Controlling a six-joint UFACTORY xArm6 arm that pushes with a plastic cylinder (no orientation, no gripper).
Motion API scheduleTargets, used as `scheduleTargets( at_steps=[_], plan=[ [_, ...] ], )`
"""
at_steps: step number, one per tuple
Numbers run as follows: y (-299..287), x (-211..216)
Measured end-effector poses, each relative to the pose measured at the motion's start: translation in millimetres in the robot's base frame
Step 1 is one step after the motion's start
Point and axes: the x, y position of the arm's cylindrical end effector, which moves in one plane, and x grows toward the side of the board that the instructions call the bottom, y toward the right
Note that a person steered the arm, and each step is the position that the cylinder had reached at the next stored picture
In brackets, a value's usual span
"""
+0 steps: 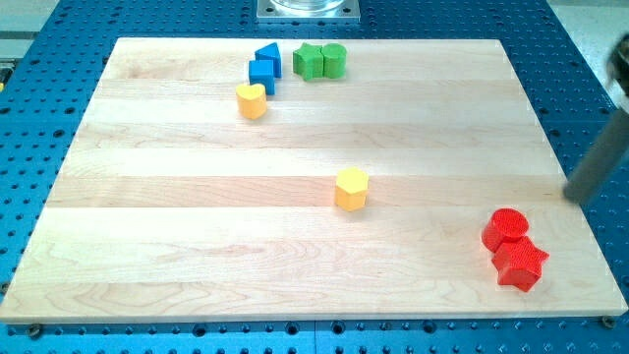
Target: Separate the red blocks
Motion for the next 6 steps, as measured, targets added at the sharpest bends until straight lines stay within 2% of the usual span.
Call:
scheduleTargets(
  at_steps=[1, 2, 3, 4, 5, 6],
  plan=[
    [-39.5, 49.1],
    [-94.6, 52.2],
    [-139.8, 29.8],
    [-141.4, -15.6],
    [-174.5, -61.7],
    [-165.6, -47.6]
  ],
)
